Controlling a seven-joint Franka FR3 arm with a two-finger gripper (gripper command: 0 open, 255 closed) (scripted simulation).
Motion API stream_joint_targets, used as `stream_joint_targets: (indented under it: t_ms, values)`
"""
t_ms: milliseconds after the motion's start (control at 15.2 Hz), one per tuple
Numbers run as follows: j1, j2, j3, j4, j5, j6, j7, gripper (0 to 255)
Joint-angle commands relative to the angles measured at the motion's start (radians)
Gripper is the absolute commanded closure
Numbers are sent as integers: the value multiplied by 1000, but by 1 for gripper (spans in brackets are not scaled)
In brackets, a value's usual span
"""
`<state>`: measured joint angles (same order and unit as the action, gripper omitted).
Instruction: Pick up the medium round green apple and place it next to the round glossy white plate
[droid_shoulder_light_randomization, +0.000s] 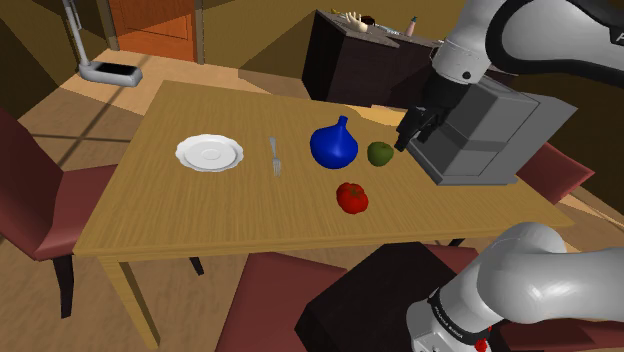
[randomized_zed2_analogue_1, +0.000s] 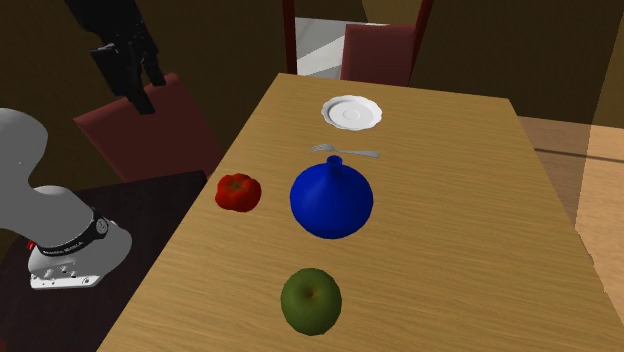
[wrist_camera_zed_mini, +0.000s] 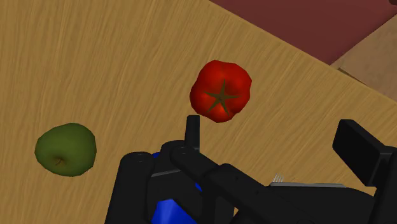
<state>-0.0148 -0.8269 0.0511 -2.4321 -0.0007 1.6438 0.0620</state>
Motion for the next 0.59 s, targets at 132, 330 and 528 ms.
stream_joint_targets:
  t_ms: [132,330,528]
  values:
    - [-16,55,-38,13,-20,30,-36,0]
    - [-38,143,-92,43,-45,73,-90,0]
    - [-55,239,-145,83,-63,113,-143,0]
